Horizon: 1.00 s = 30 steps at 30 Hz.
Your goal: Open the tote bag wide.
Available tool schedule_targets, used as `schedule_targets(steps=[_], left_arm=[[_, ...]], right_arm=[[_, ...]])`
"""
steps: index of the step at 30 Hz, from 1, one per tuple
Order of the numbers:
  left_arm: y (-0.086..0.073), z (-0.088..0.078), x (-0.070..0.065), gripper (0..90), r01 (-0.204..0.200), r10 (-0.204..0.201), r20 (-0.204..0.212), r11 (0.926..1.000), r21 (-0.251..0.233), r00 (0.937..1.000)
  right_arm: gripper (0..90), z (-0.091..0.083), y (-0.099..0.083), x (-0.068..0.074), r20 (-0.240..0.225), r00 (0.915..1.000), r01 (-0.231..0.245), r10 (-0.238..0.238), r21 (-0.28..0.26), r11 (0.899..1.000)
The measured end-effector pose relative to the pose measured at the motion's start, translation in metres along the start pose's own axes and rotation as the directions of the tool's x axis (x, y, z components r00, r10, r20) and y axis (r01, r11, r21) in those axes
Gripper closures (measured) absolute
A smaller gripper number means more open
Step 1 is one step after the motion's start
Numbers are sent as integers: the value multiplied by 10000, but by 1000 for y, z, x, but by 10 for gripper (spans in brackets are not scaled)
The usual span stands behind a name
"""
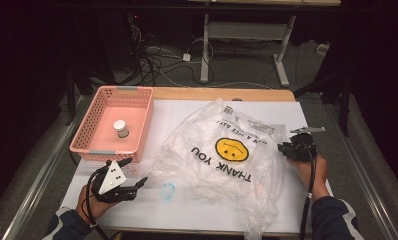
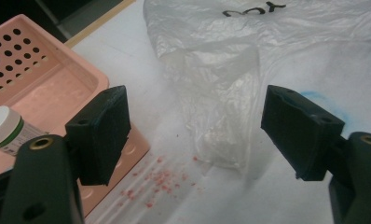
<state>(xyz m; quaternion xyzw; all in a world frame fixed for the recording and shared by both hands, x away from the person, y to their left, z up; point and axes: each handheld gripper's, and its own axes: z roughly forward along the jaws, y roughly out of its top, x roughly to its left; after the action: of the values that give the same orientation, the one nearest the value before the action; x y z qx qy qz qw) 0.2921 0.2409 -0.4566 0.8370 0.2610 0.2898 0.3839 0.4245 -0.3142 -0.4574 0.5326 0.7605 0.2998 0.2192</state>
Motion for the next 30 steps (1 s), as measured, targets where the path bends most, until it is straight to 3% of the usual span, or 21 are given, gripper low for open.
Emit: schedule_targets(steps=[2,4,7,9,11,12,13,14,15,18,21,22,23,24,26,27,29,30], left_arm=[[-1,0,1,231,65,-65,-43,10000,25,10000],[-2,-1,1,231,27,-27,-107,10000,54,9999],[-3,-2,1,230,68,-67,-139,10000,55,9999],[-4,-3,2,230,74,-72,-187,9999,103,9998],[-5,-4,3,230,138,-135,-246,9998,113,9996],[-5,-4,3,230,138,-135,-246,9998,113,9996],[-5,-5,3,230,144,-140,-275,9998,126,9995],[-5,-5,3,230,144,-140,-275,9998,126,9995],[-5,-5,3,230,157,-154,-271,9998,120,9995],[-5,-4,2,229,122,-116,-251,9997,213,9996],[-5,-3,1,229,134,-129,-223,9997,210,9997],[-5,-3,1,229,127,-122,-219,9997,220,9997],[-5,-3,1,229,127,-122,-219,9997,220,9997],[-6,-3,1,229,136,-131,-196,9997,226,9997],[-6,-3,1,229,140,-135,-186,9997,224,9997],[-6,-3,1,229,137,-132,-181,9996,247,9997],[-6,-3,1,229,145,-140,-173,9996,261,9998],[-6,-3,1,229,145,-140,-173,9996,261,9998]], right_arm=[[601,-12,1,4,75,9997,223,-219,-541,9983],[571,-26,3,12,-85,9983,560,-573,-1112,9922],[530,-48,5,32,-674,9886,1187,-1346,-2010,9724],[484,-60,6,53,-1397,9716,1538,-1911,-2411,9582],[460,-65,6,73,-1983,9455,2040,-2584,-2577,9444],[436,-67,6,86,-2259,9277,2356,-2971,-2631,9356],[412,-68,4,103,-2505,9029,2818,-3493,-2687,9211],[402,-68,4,113,-2648,8868,3084,-3787,-2711,9118],[394,-67,2,129,-3012,8573,3437,-4175,-2690,8997],[374,-61,-1,164,-3627,7930,4183,-4895,-2601,8703],[372,-47,-7,190,-4082,7229,5111,-5575,-2271,8290],[375,-43,-9,195,-4182,7127,5266,-5632,-2114,8234],[375,-43,-9,195,-4182,7127,5266,-5632,-2114,8234],[382,-30,-14,207,-4516,6729,5821,-5859,-1656,7961],[419,-21,-18,213,-4524,6615,6133,-5981,-1328,7786],[467,-15,-20,215,-4565,6608,6192,-5958,-1170,7765],[505,-6,-22,215,-4527,6730,6241,-5848,-768,7776],[593,-4,-21,213,-4723,6813,5974,-5592,-825,7977]])
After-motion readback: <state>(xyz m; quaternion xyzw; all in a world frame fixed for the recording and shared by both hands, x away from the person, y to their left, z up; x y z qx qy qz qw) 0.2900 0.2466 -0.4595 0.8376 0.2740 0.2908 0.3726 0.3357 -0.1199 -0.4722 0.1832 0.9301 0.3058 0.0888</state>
